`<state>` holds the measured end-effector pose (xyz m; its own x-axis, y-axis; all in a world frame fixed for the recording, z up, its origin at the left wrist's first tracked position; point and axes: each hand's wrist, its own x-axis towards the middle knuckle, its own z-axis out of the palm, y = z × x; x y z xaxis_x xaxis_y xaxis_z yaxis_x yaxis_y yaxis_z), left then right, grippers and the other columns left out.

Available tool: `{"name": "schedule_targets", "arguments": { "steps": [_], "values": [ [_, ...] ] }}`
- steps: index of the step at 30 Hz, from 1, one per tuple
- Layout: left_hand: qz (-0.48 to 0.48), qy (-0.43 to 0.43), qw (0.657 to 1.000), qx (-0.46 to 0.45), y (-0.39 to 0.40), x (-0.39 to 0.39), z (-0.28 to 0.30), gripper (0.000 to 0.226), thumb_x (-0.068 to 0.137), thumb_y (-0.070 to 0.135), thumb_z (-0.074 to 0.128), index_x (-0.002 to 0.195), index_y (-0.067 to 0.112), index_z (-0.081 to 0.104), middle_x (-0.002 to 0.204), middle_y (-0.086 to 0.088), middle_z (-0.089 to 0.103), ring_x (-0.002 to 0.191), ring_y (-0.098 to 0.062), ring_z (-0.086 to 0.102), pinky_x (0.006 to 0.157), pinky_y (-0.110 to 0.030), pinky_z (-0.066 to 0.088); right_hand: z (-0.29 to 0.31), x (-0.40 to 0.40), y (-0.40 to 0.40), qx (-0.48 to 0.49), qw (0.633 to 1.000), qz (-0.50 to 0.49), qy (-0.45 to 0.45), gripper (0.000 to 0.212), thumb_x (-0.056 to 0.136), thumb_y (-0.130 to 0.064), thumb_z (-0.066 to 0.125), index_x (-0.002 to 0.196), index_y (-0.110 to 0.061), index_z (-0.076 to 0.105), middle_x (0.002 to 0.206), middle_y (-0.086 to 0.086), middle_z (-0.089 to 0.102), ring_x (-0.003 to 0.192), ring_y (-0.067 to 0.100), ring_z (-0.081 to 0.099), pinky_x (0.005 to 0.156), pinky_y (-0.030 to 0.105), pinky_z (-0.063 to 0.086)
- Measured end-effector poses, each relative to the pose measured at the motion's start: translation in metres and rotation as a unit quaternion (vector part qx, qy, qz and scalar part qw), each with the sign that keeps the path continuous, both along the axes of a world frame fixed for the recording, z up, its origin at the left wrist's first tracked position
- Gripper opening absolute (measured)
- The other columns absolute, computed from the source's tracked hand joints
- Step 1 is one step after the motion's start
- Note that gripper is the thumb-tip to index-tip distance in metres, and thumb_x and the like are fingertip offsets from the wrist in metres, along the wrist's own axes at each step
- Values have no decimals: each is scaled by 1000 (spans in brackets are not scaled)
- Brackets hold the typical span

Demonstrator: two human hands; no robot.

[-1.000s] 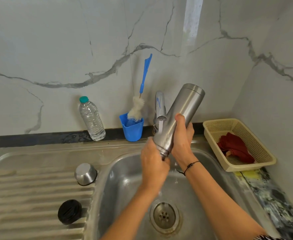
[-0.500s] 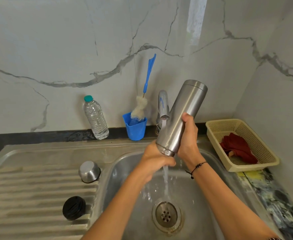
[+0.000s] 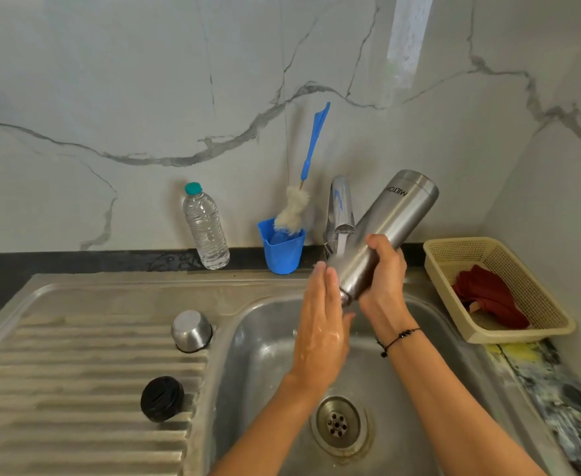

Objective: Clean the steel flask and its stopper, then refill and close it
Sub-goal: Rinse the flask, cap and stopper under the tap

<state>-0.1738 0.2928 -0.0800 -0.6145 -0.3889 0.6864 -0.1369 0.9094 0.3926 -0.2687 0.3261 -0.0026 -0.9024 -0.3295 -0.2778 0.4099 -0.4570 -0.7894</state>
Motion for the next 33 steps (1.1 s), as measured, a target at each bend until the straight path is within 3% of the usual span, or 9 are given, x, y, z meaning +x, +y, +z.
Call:
{"name": "schedule_targets", "arguments": {
  "steps": [7,12,16,21,24,27,29,31,33],
  "values": [
    [-23,14,995,92,-5,-7,17,71,83,8,65,143,2,29,145,-19,42,136,-27,35,112,-34,29,2,-5,-2,-17,999,-19,-42,63,77,-45,66,128,-15,43,110,14,60,90,27,64,62,34,54],
    [-77,-118,962,234,-6,-4,42,72,93,10,57,152,14,16,155,-3,26,143,-17,23,115,-22,15,-5,-7,2,-9,998,-26,-64,72,74,-52,64,131,-15,41,114,16,59,92,29,64,60,34,54],
    [-86,-173,890,412,-14,-5,48,78,87,15,66,149,25,21,136,0,47,120,-18,51,100,-37,46,-4,-7,4,12,1000,-18,-7,54,82,-41,61,125,-13,44,106,13,60,86,24,64,62,32,54],
    [-153,-173,746,625,-31,-1,49,51,82,9,70,129,10,49,102,-4,66,91,-17,64,85,-31,52,1,-6,-2,21,1000,-4,13,56,83,-40,60,128,-11,44,109,15,61,84,23,64,62,31,54],
    [-65,-197,863,461,-21,-3,49,57,84,16,69,133,15,41,116,2,57,104,-12,58,82,-19,46,0,-5,-5,33,999,-17,30,51,84,-37,59,125,-11,46,105,13,61,83,22,63,65,33,53],
    [-18,-120,938,324,-3,-2,37,78,85,14,67,148,14,20,141,0,38,130,-14,38,106,-25,36,2,-2,-7,39,997,-25,55,47,84,-36,59,124,-14,46,105,13,60,87,25,63,75,40,55],
    [-35,-100,932,346,-4,-3,33,77,81,13,70,144,18,25,133,3,46,121,-13,48,98,-24,45,4,0,-7,51,994,-15,92,48,80,-38,62,121,-17,48,107,13,61,94,27,63,80,43,55],
    [-53,-127,893,428,-12,-4,40,68,76,11,75,130,24,36,104,11,55,92,-6,59,70,-14,50,3,1,-5,56,990,2,127,44,75,-38,62,114,-21,50,102,10,62,91,26,64,77,41,56],
    [-68,-150,854,494,-18,-5,45,59,70,3,74,117,22,45,92,9,58,79,-5,60,60,-14,49,2,2,-3,41,990,18,135,37,76,-37,62,109,-23,51,97,9,63,87,25,64,71,38,56]
  ]
}}
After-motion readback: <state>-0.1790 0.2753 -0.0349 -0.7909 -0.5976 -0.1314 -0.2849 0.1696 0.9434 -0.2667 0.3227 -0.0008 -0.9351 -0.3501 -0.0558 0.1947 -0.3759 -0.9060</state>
